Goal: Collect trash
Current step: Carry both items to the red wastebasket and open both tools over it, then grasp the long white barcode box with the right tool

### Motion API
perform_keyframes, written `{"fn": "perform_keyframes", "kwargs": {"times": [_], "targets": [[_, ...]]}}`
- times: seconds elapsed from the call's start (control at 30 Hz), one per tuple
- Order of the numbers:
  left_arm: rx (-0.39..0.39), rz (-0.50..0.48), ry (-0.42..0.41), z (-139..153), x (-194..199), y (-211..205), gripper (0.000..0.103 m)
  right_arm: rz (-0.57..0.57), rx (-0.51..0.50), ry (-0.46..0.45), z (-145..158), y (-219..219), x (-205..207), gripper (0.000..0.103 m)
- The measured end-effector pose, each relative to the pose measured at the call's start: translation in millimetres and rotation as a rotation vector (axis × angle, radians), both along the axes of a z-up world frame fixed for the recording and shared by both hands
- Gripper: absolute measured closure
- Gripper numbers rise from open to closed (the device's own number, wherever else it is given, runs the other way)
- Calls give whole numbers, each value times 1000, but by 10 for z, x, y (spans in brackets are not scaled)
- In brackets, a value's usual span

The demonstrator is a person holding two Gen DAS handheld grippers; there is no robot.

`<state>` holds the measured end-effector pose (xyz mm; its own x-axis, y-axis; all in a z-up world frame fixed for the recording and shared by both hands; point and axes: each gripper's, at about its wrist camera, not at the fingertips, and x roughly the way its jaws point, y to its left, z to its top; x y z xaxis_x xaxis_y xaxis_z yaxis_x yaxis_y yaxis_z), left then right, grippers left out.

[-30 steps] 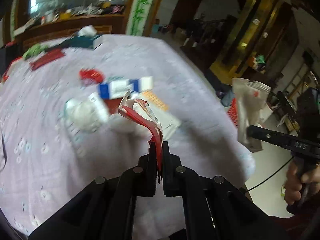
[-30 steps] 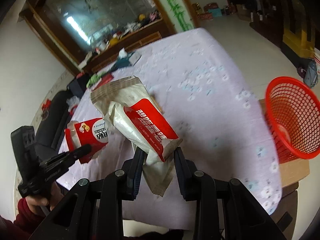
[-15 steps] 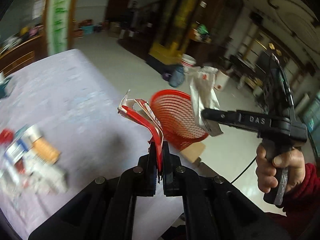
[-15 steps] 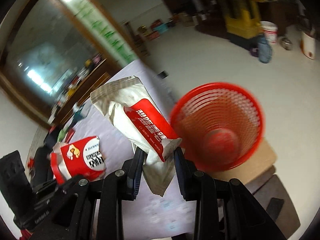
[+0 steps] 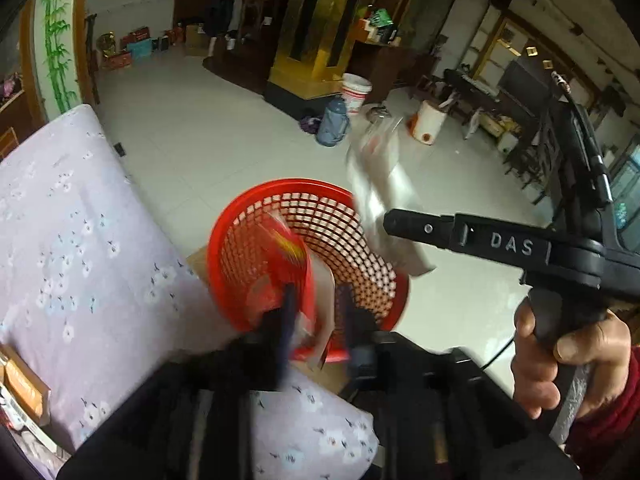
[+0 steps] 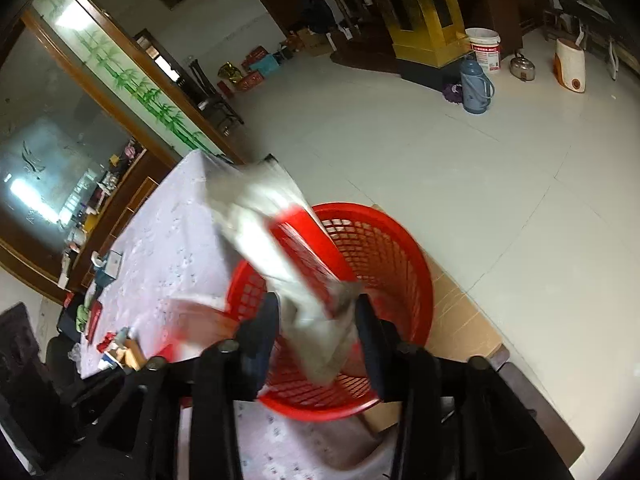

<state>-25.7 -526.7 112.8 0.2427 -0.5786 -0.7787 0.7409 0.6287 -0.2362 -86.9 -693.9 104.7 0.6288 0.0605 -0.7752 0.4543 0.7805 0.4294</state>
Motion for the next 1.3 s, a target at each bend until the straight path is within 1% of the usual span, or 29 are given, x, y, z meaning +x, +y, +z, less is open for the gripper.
{"fn": "perform_keyframes", "kwargs": {"times": [0.07, 0.17, 0.27, 0.3, 0.4, 0.57, 0.87, 1.03, 1.13, 1.2, 1.3], "targets": [[-17, 7, -15, 53, -40, 14, 64, -7, 1, -3, -6, -30, -28, 57], [-33, 23, -9, 121, -91, 115, 62, 18, -24, -15, 54, 9, -88, 56], [-51, 78, -26, 199, -156, 446, 49, 70, -27, -33, 111, 154, -98, 56], [-56, 100, -26, 203, -160, 559, 48, 93, -28, -35, 134, 233, -82, 56], [-69, 166, -3, 179, -186, 880, 48, 162, -5, -50, 140, 475, -53, 56], [-69, 297, 8, 142, -274, 1474, 48, 287, 23, -39, 58, 954, 69, 56], [-77, 484, 13, 103, -552, 2542, 48, 523, 26, -24, -32, 2028, 202, 56], [-80, 596, 29, 2, -669, 3147, 48, 676, 17, -25, -92, 2719, 357, 56], [-59, 652, 35, -51, -741, 3451, 48, 735, 13, -15, -165, 3028, 547, 56], [-60, 678, 42, -76, -808, 3634, 48, 754, 19, -9, -233, 3174, 697, 56], [-63, 711, 55, -96, -874, 3879, 48, 751, -20, 10, -342, 3303, 918, 56]]}}
